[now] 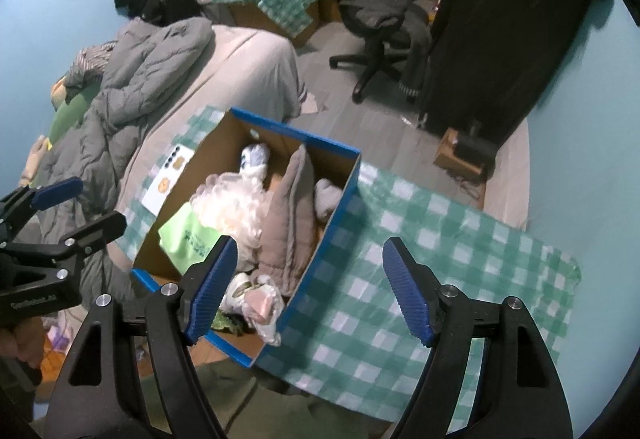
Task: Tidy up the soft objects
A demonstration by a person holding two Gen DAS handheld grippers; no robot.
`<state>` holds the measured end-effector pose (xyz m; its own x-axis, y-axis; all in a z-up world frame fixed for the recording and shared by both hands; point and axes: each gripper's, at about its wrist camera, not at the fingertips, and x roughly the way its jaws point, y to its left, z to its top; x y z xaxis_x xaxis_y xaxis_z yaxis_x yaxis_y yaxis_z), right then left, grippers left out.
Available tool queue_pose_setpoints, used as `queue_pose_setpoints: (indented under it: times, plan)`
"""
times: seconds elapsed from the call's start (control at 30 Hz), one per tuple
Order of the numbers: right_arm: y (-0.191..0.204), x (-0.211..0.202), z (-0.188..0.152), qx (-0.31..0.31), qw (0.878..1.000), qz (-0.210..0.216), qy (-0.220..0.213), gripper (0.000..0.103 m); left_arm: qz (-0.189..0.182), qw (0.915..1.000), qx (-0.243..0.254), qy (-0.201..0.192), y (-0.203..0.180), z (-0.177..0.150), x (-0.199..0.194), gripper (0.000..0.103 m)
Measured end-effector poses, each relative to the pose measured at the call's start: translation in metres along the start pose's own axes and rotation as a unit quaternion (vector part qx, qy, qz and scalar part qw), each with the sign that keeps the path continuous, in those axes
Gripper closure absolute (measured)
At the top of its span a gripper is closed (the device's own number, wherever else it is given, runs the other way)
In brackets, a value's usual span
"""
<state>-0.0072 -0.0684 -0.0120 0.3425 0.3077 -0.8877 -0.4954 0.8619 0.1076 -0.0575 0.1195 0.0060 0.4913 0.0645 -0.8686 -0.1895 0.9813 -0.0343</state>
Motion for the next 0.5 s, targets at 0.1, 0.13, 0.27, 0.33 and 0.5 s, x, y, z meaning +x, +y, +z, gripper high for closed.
queue_pose_setpoints:
  times: [0.1,0.13,0.27,0.33,0.5]
  plan:
    - [-0.004,-0.009,0.001,0.001,1.000,-0.006,-0.013,0.027,-0.003,0.9999,-0.004,-0.013,-0.005,0.001,-0.008,0.010]
    - [-0.005,-0.013,0.001,0.000,1.000,-0.010,-0.021,0.027,-0.003,0.9998,-0.004,-0.018,-0.008,0.001,-0.010,0.009]
    - [-0.013,-0.021,-0.001,0.001,0.999,-0.019,-0.035,0.027,0.000,0.9995,-0.003,-0.031,-0.017,-0.001,-0.013,0.008]
    - [-0.017,-0.023,-0.003,0.006,0.999,-0.020,-0.037,0.027,0.001,0.9995,-0.002,-0.033,-0.022,-0.002,-0.013,0.008]
    - [-0.026,-0.026,-0.006,0.018,0.999,-0.017,-0.036,0.027,-0.006,0.9994,-0.003,-0.035,-0.027,-0.004,-0.016,0.008]
